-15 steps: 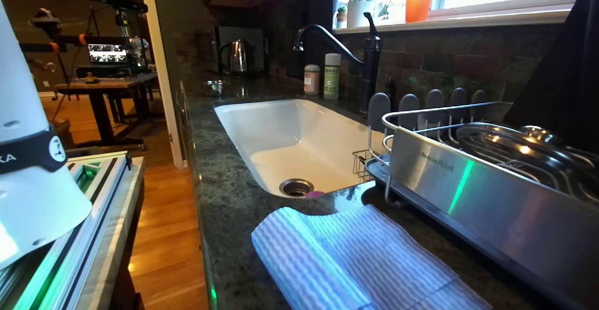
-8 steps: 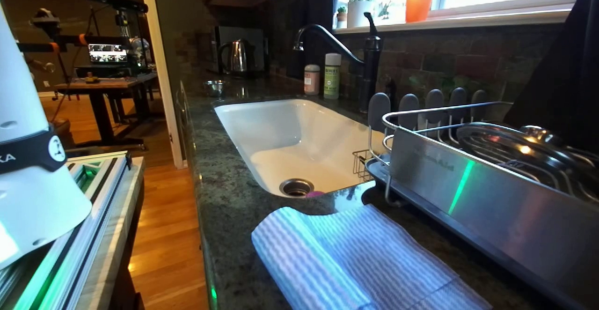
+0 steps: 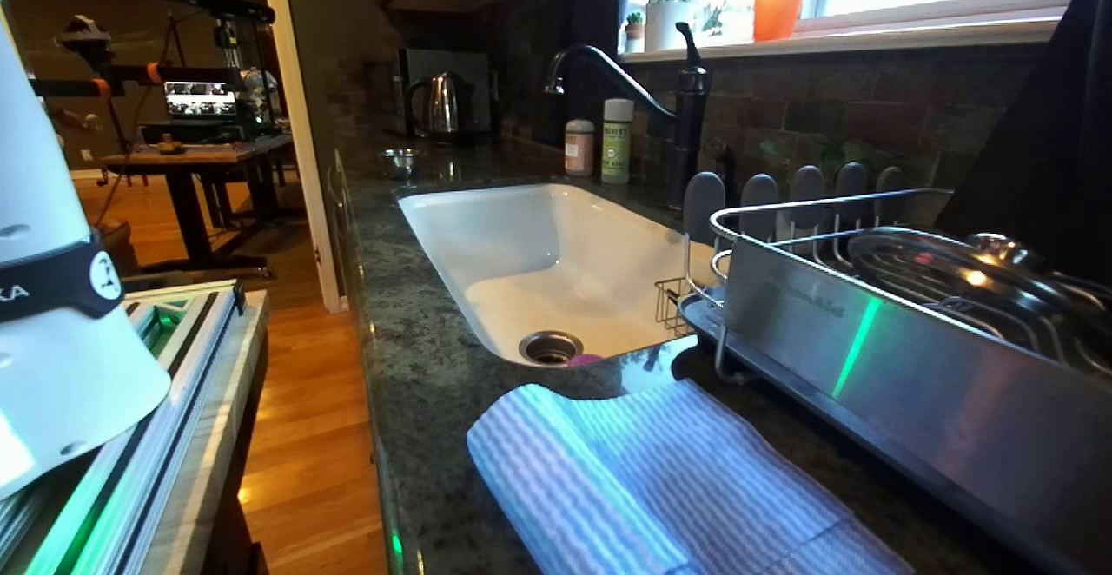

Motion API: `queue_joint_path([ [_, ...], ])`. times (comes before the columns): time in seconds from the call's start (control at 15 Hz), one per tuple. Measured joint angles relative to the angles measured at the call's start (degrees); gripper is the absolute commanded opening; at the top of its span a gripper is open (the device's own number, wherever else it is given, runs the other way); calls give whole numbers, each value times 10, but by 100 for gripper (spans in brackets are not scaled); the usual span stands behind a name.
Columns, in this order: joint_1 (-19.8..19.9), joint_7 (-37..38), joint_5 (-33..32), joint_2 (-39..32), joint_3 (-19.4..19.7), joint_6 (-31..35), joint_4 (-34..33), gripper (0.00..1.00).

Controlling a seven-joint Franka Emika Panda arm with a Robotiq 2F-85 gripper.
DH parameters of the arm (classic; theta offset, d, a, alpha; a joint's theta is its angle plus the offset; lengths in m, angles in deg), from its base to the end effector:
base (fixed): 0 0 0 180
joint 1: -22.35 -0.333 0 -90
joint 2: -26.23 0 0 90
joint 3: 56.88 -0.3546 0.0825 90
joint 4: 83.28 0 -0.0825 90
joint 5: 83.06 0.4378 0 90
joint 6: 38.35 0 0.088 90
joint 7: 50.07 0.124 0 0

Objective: Put the purple plate on the plate rack

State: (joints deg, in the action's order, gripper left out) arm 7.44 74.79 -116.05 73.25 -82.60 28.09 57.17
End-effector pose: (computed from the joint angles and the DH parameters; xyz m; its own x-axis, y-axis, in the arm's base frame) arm 0.2338 0.1432 0.5653 -0.2046 -0.5089 0.8361 -0.9786 0.1253 -0.1632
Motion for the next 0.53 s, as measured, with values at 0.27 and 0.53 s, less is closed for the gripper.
queue_joint_path([
  [0.27, 12, -12, 10, -8, 58, 33, -7, 1],
  [0.53, 18, -103, -4, 5, 144, 80, -10, 1],
])
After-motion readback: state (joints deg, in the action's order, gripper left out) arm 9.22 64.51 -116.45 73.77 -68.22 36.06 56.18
